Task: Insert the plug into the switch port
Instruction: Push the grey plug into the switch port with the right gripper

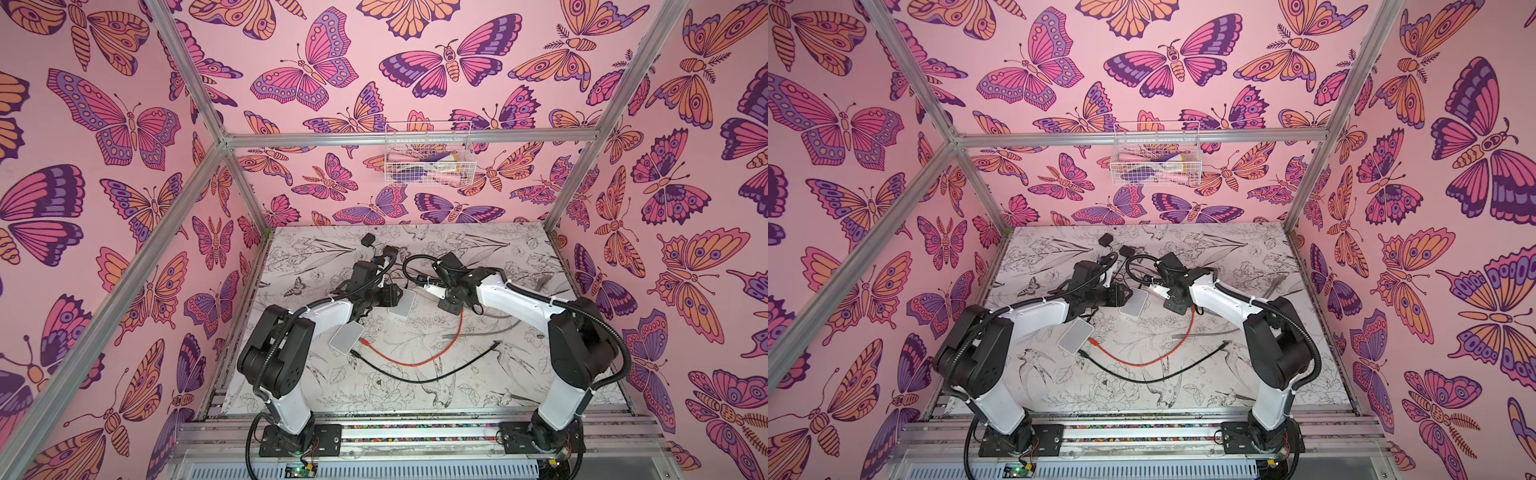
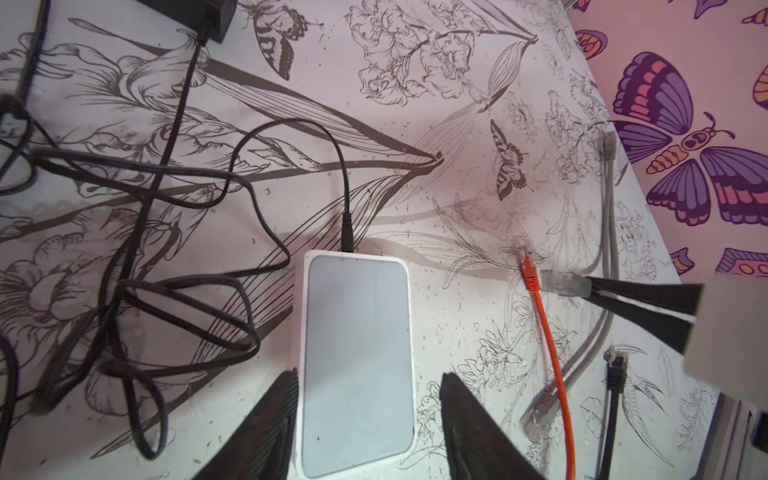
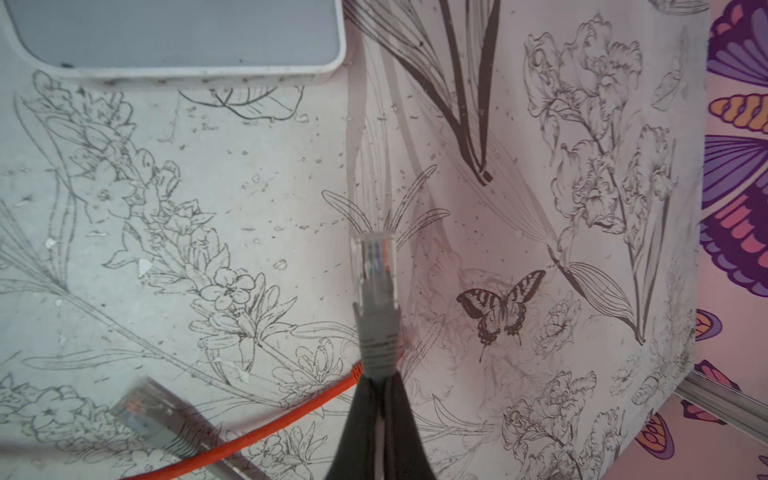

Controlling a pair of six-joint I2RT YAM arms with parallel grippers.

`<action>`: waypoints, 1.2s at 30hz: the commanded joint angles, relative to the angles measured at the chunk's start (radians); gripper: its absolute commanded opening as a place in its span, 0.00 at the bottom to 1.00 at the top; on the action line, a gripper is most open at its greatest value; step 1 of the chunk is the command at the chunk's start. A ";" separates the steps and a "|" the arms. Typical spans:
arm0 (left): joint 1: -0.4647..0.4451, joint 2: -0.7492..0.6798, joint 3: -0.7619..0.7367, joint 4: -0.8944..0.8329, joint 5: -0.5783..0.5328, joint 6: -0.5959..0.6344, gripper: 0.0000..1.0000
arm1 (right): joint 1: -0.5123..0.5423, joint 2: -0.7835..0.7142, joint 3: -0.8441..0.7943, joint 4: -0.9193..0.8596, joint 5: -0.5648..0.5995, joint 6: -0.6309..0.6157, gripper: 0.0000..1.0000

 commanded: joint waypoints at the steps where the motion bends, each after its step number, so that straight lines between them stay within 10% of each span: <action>1: 0.010 0.050 0.043 -0.048 0.012 0.023 0.55 | 0.009 0.037 0.051 -0.047 -0.055 -0.033 0.00; 36: 0.014 0.237 0.150 -0.079 0.006 0.041 0.52 | 0.076 0.248 0.172 0.008 -0.081 -0.017 0.00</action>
